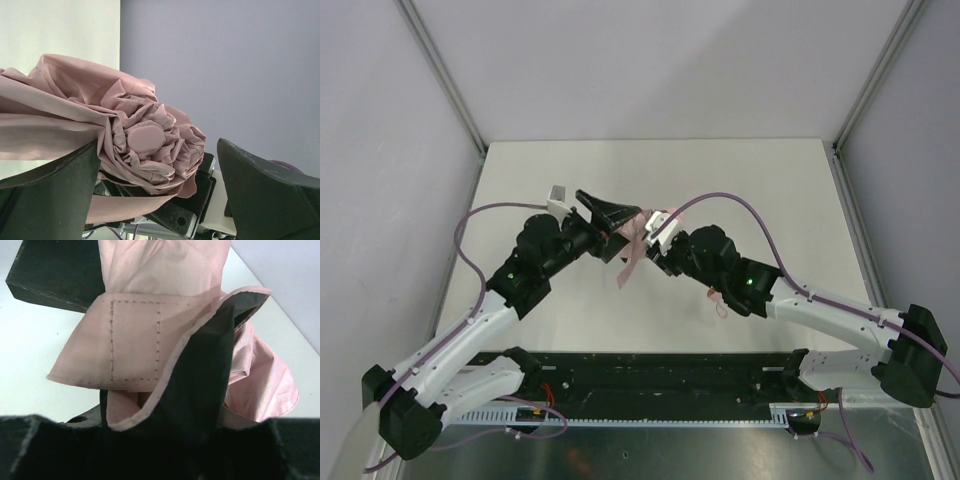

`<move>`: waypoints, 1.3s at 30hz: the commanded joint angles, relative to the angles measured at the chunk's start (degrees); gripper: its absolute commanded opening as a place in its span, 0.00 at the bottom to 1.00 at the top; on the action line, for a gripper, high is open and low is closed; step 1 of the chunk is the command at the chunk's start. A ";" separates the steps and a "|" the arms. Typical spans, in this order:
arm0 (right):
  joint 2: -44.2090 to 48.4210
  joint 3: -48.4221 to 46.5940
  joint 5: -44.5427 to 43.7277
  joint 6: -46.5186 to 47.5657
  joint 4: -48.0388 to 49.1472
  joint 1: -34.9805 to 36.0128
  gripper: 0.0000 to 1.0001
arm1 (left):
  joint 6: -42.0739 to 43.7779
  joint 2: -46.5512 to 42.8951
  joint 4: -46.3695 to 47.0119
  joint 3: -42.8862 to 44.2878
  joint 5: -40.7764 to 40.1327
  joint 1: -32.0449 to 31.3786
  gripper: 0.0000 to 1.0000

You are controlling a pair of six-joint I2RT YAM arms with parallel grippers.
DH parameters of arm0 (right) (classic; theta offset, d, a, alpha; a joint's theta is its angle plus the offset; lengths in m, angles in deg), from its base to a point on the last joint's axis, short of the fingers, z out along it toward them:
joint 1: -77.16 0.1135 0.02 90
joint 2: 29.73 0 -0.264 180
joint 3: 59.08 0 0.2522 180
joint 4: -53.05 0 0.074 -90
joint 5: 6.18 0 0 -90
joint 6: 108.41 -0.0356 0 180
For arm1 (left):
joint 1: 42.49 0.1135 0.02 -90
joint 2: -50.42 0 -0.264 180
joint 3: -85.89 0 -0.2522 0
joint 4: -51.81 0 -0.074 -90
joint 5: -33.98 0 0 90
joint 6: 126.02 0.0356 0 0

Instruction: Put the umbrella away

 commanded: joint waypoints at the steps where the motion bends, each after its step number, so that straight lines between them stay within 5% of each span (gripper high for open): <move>1: -0.15 -4.23 2.98 0.94 2.44 2.36 0.00 | 2.05 0.28 7.16 -0.79 -1.83 -1.18 0.98; 10: -2.07 -6.18 0.64 3.17 0.17 5.20 0.00 | 6.65 2.82 9.76 -0.89 -1.60 -1.28 0.87; 15: -2.05 -6.94 -0.22 4.04 -1.73 6.52 0.00 | 8.08 1.73 10.81 -2.38 -3.81 -1.38 0.70; 18: -2.17 -6.95 -0.29 4.61 -2.21 7.46 0.00 | 9.53 1.44 12.24 -2.81 -4.43 -1.30 0.54; 21: -2.44 -7.01 -0.42 3.62 -3.04 7.80 0.00 | 11.44 1.39 15.41 -3.72 -4.13 -1.27 0.20; 23: -2.56 -6.97 -0.94 2.24 -4.26 7.83 0.00 | 12.79 0.97 17.63 -4.73 -4.14 -1.17 0.07; 34: 1.00 -4.69 2.46 -13.40 -10.58 2.93 0.91 | 23.10 -1.03 36.53 -13.00 -3.54 0.75 0.00; 39: 5.19 -2.34 11.62 -22.56 -11.99 1.30 0.99 | 28.43 -2.13 39.05 -14.09 -4.77 2.64 0.00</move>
